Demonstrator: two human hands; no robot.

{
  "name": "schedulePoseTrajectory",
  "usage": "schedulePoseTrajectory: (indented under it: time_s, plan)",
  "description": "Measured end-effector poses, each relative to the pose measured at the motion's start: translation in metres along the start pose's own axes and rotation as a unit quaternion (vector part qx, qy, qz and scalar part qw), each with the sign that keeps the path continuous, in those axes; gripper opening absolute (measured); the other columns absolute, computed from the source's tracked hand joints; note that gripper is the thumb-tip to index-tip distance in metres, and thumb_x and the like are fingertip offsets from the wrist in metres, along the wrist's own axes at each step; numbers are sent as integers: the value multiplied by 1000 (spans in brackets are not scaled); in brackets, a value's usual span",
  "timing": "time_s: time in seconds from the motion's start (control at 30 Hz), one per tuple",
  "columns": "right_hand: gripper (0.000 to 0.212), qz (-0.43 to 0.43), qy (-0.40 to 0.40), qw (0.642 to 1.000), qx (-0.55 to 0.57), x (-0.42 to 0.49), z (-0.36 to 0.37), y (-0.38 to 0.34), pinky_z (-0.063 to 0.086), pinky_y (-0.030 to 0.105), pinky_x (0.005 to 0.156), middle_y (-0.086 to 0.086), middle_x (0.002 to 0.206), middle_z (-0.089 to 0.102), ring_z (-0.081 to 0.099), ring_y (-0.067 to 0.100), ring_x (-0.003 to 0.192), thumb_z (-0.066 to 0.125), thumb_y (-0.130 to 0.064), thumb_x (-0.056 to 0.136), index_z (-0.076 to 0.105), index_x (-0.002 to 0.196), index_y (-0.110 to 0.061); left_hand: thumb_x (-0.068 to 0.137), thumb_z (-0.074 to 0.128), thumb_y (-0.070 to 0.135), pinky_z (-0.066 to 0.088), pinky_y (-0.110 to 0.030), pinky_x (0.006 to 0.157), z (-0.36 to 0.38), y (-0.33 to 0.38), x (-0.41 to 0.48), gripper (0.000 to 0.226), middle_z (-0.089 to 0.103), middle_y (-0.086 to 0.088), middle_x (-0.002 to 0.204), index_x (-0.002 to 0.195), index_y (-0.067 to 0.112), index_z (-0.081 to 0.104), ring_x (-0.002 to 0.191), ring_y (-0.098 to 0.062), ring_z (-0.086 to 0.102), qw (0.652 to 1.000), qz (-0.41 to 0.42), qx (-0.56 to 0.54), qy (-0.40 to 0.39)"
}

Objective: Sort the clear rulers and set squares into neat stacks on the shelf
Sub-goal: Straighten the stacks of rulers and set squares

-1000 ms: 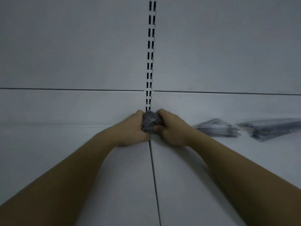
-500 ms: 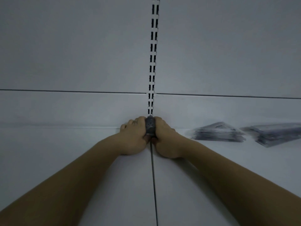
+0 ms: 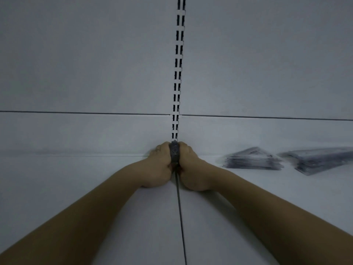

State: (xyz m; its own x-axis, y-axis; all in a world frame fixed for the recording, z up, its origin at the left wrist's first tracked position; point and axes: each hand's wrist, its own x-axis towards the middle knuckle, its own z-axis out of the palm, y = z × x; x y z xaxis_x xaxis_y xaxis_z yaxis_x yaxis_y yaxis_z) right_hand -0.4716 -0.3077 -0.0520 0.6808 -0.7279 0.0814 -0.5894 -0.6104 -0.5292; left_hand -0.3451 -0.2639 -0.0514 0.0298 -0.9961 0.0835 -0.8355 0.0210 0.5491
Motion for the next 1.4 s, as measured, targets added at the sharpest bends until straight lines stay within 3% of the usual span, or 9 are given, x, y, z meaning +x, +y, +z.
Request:
schedulePoseTrajectory:
  time_s: [0.13, 0.27, 0.47, 0.73, 0.9, 1.03, 1.17, 1.27, 1.4]
  plan:
    - [74, 6, -24, 1000, -1, 1, -3, 2, 30, 38, 113, 14, 143, 28, 31, 27, 134, 50, 0, 85, 10, 147, -5, 92, 50, 13, 30, -40, 111, -1, -2, 0, 55, 36, -12, 138, 142, 9, 25, 131, -26, 37, 1000, -2, -1, -16]
    - [31, 13, 44, 999, -6, -1, -6, 3, 39, 28, 74, 15, 118, 51, 50, 26, 103, 51, -2, 89, 39, 117, -5, 92, 47, 5, 37, -36, 96, 1, 1, -1, 32, 45, -20, 125, 122, 0, 38, 115, -30, 43, 999, 0, 31, 30]
    - [20, 0, 57, 998, -13, -2, -26, 4, 34, 24, 59, 1, 97, 55, 50, 16, 81, 61, -16, 91, 43, 99, -17, 96, 46, 16, 37, -34, 83, -12, 9, 1, 16, 48, -17, 116, 108, 9, 37, 108, -31, 47, 999, 13, 45, 12]
    - [23, -23, 27, 998, 47, -15, -44, -5, 46, 36, 84, 3, 106, 60, 57, 20, 94, 57, -14, 93, 52, 115, -18, 96, 54, 23, 43, -36, 83, -28, 4, -2, 21, 56, -7, 103, 112, 11, 49, 93, -22, 52, 992, 1, -124, -1]
    - [13, 2, 21, 996, 92, -19, -51, -5, 49, 36, 76, 6, 93, 62, 58, 20, 85, 54, -11, 93, 54, 103, -20, 96, 53, 25, 42, -32, 75, -30, 5, -1, 20, 56, -2, 97, 113, 14, 54, 80, -14, 49, 985, -1, -175, -9]
    - [22, 30, 16, 992, 121, -21, -55, -2, 48, 29, 68, 8, 95, 63, 58, 14, 78, 51, -8, 94, 56, 115, -11, 99, 46, 30, 41, -27, 72, -24, 15, -6, 22, 55, 7, 100, 119, 21, 44, 86, -8, 53, 996, 49, -69, 17]
    - [23, 44, -5, 988, 147, -23, -60, 2, 47, 29, 65, 13, 102, 65, 60, 12, 76, 50, -5, 94, 58, 116, -6, 82, 70, 36, 50, -29, 82, -20, 22, -13, 61, 58, 6, 116, 130, 23, 35, 98, -11, 59, 994, 98, -52, -7]
    - [23, 56, -33, 987, 148, -22, -62, 5, 46, 29, 62, 19, 108, 64, 62, 16, 79, 49, -5, 94, 57, 115, -3, 90, 62, 26, 39, -23, 62, -18, 22, -13, 34, 55, -3, 107, 109, 18, 35, 86, -16, 53, 996, 54, 66, 8]
    - [20, 74, -90, 985, 124, -25, -64, 3, 47, 29, 61, 15, 111, 60, 61, 17, 82, 49, -9, 95, 53, 114, -9, 96, 53, 25, 38, -27, 69, -16, 25, -14, 26, 52, -7, 104, 102, 16, 29, 86, -20, 51, 993, 30, 111, -28]
